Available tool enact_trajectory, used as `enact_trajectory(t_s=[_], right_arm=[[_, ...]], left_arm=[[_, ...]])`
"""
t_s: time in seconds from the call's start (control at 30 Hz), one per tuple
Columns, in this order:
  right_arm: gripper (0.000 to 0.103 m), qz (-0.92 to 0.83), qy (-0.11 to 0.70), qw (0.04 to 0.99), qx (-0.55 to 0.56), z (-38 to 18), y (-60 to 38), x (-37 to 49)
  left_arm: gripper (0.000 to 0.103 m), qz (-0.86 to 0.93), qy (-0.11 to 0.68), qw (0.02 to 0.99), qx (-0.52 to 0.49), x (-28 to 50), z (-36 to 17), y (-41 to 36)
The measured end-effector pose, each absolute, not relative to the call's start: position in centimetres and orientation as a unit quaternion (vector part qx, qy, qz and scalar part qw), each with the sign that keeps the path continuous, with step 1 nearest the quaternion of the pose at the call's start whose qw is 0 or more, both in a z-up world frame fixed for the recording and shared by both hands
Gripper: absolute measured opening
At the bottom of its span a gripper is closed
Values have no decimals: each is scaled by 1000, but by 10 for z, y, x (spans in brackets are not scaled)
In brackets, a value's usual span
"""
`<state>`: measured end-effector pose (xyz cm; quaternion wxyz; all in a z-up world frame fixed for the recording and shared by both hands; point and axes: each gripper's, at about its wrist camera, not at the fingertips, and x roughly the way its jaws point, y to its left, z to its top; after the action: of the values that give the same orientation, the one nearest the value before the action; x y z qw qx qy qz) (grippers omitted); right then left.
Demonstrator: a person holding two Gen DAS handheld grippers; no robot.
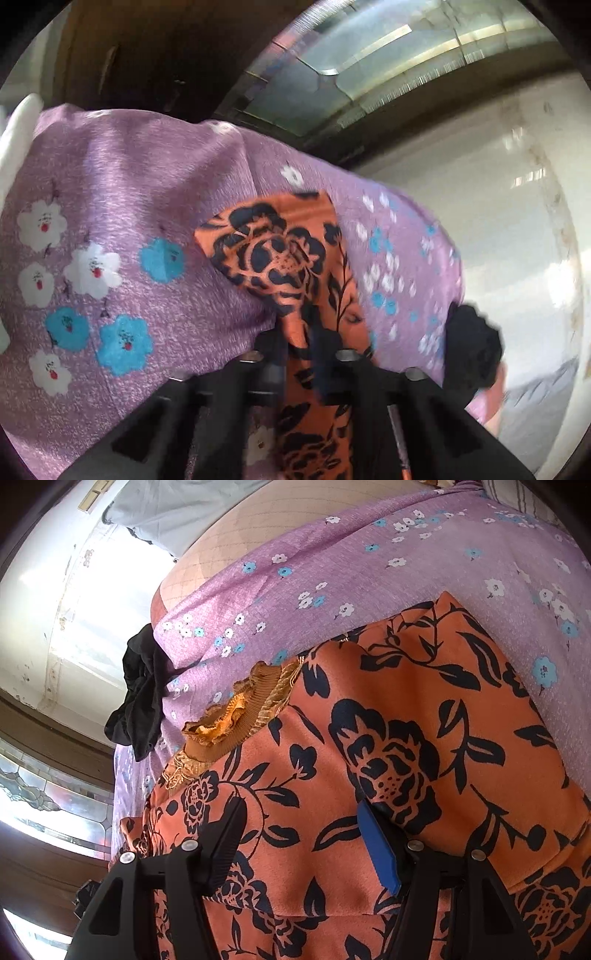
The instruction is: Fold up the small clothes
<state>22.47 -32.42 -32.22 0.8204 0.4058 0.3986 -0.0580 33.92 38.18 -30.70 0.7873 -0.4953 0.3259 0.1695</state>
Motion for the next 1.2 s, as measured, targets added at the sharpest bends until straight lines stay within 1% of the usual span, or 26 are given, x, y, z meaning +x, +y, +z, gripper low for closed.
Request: enact_trajectory(t_s=[0.1, 0.2, 0.27, 0.37, 0.47, 0.53, 0.63, 0.7, 0.73, 0.77, 0.8, 0.87, 0.9, 0.97, 1.17, 1.2], right_arm=[[66, -59, 392, 826, 401, -316, -325, 224], [65, -70, 372, 840, 389, -302, -330, 216], [65, -78, 357, 849, 381, -293, -334, 211], [65, -92, 334, 859, 378, -278, -344, 202], [65, -100, 318, 858, 391, -270, -355, 195], [65, -108, 306, 857, 401, -266, -365, 188], [65, -117, 292, 858, 406, -260, -375, 181], [65, -123, 284, 859, 407, -256, -383, 176], [65, -124, 280, 859, 410, -254, -386, 174], [65, -124, 275, 859, 415, -253, -389, 172], [65, -123, 268, 857, 423, -251, -394, 169], [65, -116, 265, 853, 433, -250, -400, 167], [67, -111, 268, 851, 437, -251, -403, 167], [68, -103, 278, 848, 440, -253, -404, 170], [68, -35, 346, 825, 446, -273, -383, 195], [66, -18, 359, 817, 452, -279, -379, 200]], left_arm=[[7, 170, 324, 816, -447, 340, -285, 365], [7, 136, 314, 863, -372, 344, -239, 323], [7, 85, 308, 889, -327, 342, -205, 280], [7, 5, 303, 915, -266, 336, -167, 207], [7, -102, 310, 925, -192, 320, -142, 102], [7, -160, 326, 918, -162, 305, -138, 50], [8, -270, 365, 884, -115, 280, -148, -49], [17, -324, 399, 853, -94, 270, -156, -91], [28, -355, 417, 832, -91, 265, -158, -106], [38, -384, 424, 814, -100, 257, -158, -115], [44, -390, 418, 813, -108, 255, -156, -113], [69, -365, 387, 838, -121, 252, -145, -95], [71, -345, 376, 850, -127, 259, -141, -81], [72, -303, 364, 870, -140, 260, -137, -56], [72, -109, 400, 903, -116, 302, -177, 31], [72, -90, 406, 902, -112, 306, -184, 41]])
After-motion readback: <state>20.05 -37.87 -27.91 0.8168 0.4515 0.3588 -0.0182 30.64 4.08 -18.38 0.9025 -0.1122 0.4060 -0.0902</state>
